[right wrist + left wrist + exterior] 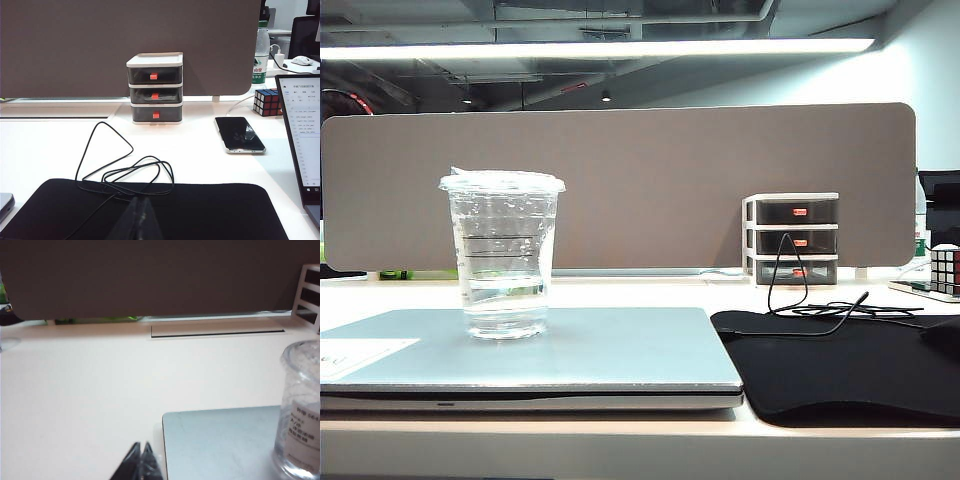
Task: Pick up the coffee cup and place it over the laptop.
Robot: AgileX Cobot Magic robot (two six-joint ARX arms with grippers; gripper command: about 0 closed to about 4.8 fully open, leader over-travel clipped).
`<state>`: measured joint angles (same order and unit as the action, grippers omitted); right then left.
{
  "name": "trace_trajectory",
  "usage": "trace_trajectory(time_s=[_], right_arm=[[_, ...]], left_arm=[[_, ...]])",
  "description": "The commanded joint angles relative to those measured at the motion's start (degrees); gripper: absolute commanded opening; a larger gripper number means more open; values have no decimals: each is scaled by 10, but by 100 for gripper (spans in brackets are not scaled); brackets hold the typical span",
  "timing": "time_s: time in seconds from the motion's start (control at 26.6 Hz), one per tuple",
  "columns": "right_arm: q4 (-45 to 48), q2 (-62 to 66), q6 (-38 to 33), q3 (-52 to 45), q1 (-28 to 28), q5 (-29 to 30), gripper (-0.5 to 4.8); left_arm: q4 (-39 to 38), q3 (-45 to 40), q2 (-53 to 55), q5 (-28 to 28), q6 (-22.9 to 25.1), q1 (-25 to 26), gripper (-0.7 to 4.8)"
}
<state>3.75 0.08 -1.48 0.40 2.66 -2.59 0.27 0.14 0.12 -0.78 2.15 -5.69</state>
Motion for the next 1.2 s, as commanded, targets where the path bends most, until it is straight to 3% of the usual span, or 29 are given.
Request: trace_trajectory(time_s=[0.04, 0.3, 1.2], right_arm=[[9, -1, 2, -3, 0, -2, -6], [8, -1, 2, -3, 0, -3, -5], [8, -1, 2, -3, 0, -3, -5]], left_arm=[[28, 3, 0, -5, 5, 0, -5], [71, 3, 0, -7, 8, 0, -5], [32, 3, 0, -5, 8, 0, -5]])
